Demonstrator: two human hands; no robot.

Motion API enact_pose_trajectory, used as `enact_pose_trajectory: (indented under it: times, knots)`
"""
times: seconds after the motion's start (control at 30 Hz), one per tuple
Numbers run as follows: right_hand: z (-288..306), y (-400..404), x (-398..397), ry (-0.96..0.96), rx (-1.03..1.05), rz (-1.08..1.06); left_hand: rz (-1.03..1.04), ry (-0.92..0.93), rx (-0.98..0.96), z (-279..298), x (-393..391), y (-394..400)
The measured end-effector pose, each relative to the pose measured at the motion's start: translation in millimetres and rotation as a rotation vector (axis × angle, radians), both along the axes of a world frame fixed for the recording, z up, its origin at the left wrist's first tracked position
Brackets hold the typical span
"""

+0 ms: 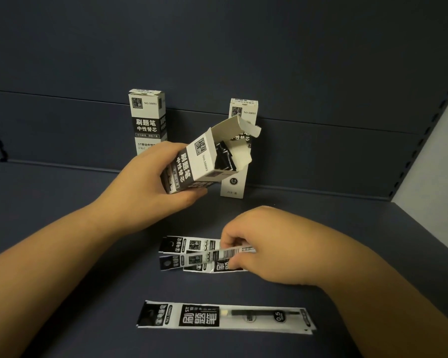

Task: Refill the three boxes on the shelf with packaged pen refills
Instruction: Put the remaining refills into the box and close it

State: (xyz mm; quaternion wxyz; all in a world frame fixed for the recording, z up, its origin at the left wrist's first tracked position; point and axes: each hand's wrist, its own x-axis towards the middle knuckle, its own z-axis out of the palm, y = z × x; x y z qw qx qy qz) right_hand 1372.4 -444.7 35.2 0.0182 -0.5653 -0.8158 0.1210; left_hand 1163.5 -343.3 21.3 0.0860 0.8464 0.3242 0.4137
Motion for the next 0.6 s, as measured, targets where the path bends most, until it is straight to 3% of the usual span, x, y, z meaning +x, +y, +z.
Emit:
enact_pose_trajectory:
  times: [0.33,0.47,0.6]
  knots:
    - [19.0,-2.4,12.1,0.273,-0.03,0.049,-0.019,-0.035,-0.061,3.0,-0.6,-2.7]
    - [20.6,-0.2,24.5,0.529,0.077,0.031,-0.03,-0.032,-0.068,4.6,-1.9,-4.0]
    - [19.0,2.1,32.1,0.91,0.114,0.02,-0.005,-0.052,-0.037,2.0,-1.2,-3.1]
